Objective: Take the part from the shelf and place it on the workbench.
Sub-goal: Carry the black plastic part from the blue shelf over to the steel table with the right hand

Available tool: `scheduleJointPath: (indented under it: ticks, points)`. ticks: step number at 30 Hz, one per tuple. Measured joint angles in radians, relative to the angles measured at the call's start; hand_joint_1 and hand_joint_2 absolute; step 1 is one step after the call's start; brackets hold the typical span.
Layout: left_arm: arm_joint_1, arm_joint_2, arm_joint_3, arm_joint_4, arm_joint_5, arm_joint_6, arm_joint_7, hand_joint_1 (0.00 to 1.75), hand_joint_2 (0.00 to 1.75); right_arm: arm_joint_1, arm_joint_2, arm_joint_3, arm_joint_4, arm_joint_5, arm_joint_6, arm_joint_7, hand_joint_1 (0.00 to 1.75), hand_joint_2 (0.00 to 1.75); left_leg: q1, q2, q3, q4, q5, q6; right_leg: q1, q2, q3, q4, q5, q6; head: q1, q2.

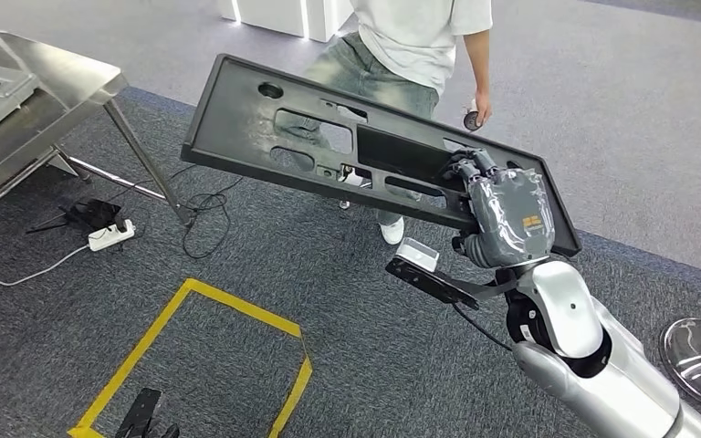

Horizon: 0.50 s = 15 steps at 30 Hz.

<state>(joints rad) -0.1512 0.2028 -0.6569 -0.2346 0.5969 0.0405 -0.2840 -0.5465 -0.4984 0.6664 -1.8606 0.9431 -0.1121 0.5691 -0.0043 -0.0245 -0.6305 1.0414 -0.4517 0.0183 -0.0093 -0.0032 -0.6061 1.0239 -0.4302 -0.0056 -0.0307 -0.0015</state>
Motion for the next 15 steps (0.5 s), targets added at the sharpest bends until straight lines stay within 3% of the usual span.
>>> scheduleJointPath:
  ticks: [2, 4, 5, 6, 8, 10, 11, 15]
  points:
    - [-0.003, 0.005, 0.000, 0.000, -0.001, -0.001, 0.001, 0.00, 1.75, -0.003, 0.001, 0.000, -0.004, 0.000, 0.005, 0.003, 1.75, 1.75, 0.006, 0.008, -0.039, 0.085, -0.047, -0.014, -0.004, -0.003, 0.006, -0.005, 0.001, -0.007, -0.003, 0.000]
    - [-0.004, 0.009, 0.000, 0.000, -0.002, -0.002, 0.002, 0.00, 1.75, -0.004, 0.002, 0.000, -0.005, 0.000, 0.008, 0.006, 1.75, 1.75, 0.013, 0.012, -0.102, 0.209, -0.097, -0.026, -0.005, -0.004, 0.006, -0.004, -0.001, -0.010, -0.005, 0.000]
    - [-0.004, 0.011, 0.000, 0.000, -0.004, -0.003, 0.002, 0.00, 1.75, -0.003, 0.002, 0.000, -0.005, 0.000, 0.010, 0.008, 1.75, 1.75, 0.016, 0.013, -0.122, 0.243, -0.102, -0.029, -0.005, -0.004, 0.006, -0.004, -0.002, -0.010, -0.005, 0.000]
    - [-0.004, 0.012, 0.000, 0.000, -0.005, -0.003, 0.003, 0.00, 1.75, -0.001, 0.002, 0.000, -0.006, -0.001, 0.012, 0.010, 1.75, 1.75, 0.017, 0.015, -0.124, 0.243, -0.089, -0.032, -0.006, -0.004, 0.006, -0.003, -0.003, -0.009, -0.005, 0.000]
    - [-0.004, 0.016, 0.000, 0.000, -0.008, -0.004, 0.003, 0.00, 1.75, 0.003, 0.002, 0.000, -0.011, -0.004, 0.015, 0.017, 1.75, 1.75, 0.019, 0.018, -0.076, 0.138, -0.026, -0.032, -0.008, -0.004, 0.008, 0.000, -0.007, -0.004, -0.005, 0.000]
    - [-0.006, 0.021, 0.000, 0.000, -0.008, -0.004, 0.002, 0.00, 1.75, 0.005, 0.002, 0.000, -0.019, -0.008, 0.016, 0.023, 1.75, 1.75, 0.017, 0.020, -0.018, 0.022, 0.013, -0.025, -0.007, -0.003, 0.009, 0.004, -0.011, 0.005, -0.004, 0.000]
    - [-0.007, 0.024, 0.000, 0.000, -0.007, -0.004, 0.002, 0.00, 1.75, 0.006, 0.002, 0.000, -0.022, -0.010, 0.016, 0.024, 1.75, 1.75, 0.014, 0.020, -0.004, -0.006, 0.016, -0.020, -0.006, -0.003, 0.008, 0.004, -0.013, 0.010, -0.004, 0.000]
    - [-0.007, 0.030, 0.000, 0.000, -0.007, -0.005, 0.003, 0.00, 1.75, 0.012, 0.002, -0.001, -0.030, -0.014, 0.016, 0.026, 1.75, 1.75, 0.013, 0.017, 0.004, -0.022, 0.016, 0.006, -0.005, -0.002, 0.008, 0.006, -0.020, 0.031, -0.004, 0.000]
